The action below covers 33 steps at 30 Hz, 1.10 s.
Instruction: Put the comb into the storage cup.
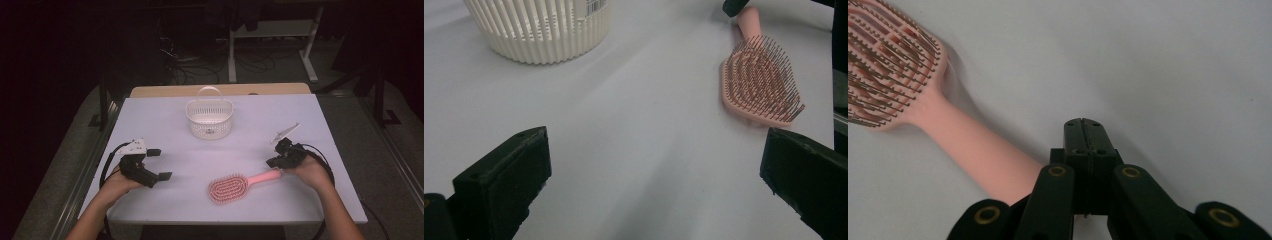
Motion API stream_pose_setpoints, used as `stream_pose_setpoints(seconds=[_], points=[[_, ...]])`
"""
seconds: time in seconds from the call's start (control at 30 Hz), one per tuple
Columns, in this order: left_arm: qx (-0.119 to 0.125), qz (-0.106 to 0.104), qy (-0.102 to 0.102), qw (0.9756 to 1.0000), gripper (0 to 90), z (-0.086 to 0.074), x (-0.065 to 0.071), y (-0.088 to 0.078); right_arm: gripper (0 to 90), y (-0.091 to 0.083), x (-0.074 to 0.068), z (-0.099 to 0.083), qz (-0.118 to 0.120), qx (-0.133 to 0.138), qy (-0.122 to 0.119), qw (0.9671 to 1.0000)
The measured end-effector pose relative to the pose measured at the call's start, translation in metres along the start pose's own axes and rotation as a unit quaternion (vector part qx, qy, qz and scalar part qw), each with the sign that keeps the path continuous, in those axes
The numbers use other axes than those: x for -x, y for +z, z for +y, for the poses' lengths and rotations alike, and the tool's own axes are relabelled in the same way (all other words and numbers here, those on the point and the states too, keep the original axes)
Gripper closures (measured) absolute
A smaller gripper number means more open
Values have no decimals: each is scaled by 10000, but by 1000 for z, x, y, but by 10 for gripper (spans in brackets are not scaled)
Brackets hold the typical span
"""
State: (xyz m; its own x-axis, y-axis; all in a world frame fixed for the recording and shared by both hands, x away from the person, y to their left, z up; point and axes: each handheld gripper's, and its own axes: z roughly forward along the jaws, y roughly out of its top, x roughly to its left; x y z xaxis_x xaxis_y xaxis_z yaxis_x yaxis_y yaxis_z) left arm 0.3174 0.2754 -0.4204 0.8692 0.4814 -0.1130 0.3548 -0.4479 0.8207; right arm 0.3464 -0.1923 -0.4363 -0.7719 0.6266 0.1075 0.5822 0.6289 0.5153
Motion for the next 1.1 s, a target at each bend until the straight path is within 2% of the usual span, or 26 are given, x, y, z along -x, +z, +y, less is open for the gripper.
stream_pose_setpoints(seconds=[0.17,0.67,1.1], points=[[0,0,-14,10000,0,0,0,0,889,2,0,-2,40,-98,-17,9999],[4,-5,4,10000,0,0,0,0,889,-4,-6,-17,140,-118,61,9998],[-2,-12,17,10000,0,1,2,1,889,-15,-19,-45,198,-119,106,9997]])
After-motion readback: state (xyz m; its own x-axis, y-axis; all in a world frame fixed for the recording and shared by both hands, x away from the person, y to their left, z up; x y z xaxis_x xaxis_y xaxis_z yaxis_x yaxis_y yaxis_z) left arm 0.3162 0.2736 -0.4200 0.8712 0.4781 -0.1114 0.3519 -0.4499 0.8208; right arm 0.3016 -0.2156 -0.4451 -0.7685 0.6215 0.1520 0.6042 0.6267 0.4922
